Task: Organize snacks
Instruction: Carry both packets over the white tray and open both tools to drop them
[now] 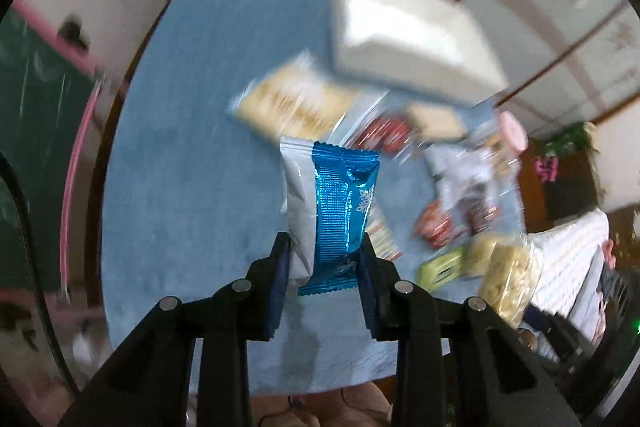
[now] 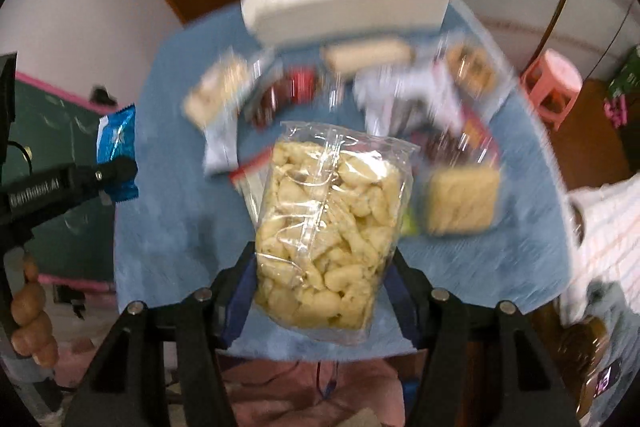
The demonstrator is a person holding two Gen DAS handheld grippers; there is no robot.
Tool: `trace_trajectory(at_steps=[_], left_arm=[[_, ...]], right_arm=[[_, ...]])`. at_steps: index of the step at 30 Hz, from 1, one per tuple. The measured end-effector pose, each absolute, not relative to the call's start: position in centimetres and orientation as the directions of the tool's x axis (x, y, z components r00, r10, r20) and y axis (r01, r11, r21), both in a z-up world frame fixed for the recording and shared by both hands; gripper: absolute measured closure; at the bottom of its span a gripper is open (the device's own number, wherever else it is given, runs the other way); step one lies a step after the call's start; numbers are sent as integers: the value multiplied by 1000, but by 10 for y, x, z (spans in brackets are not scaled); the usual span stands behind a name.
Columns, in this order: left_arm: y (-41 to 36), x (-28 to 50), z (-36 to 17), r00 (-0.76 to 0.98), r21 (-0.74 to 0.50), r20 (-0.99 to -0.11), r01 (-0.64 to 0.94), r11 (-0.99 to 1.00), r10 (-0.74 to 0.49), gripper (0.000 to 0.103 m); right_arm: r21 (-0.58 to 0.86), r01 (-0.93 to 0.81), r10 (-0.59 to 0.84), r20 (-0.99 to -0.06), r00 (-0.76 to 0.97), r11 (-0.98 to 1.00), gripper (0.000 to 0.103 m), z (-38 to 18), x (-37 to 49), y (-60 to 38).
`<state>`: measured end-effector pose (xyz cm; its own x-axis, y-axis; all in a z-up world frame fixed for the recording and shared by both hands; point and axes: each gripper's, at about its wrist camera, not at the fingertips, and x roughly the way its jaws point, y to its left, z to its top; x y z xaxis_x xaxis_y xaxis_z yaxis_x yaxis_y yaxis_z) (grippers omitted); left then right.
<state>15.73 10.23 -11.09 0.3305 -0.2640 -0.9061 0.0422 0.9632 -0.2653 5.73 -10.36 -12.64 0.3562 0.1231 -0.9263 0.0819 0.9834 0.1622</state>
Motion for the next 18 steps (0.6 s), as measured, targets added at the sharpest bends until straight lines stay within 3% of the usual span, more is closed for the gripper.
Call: trace_trajectory(at_steps=[9,18], left_arm=[[66,165,-11,501,-267,-787,248,931,-359,73],[40,188,48,590,-215,-746,226,950,-309,72]], right_arm=[[64,65,15,-818,574,996,42,-12,71,-122],[-3,-20,11,-726,688,1000,42,63,117,-149]])
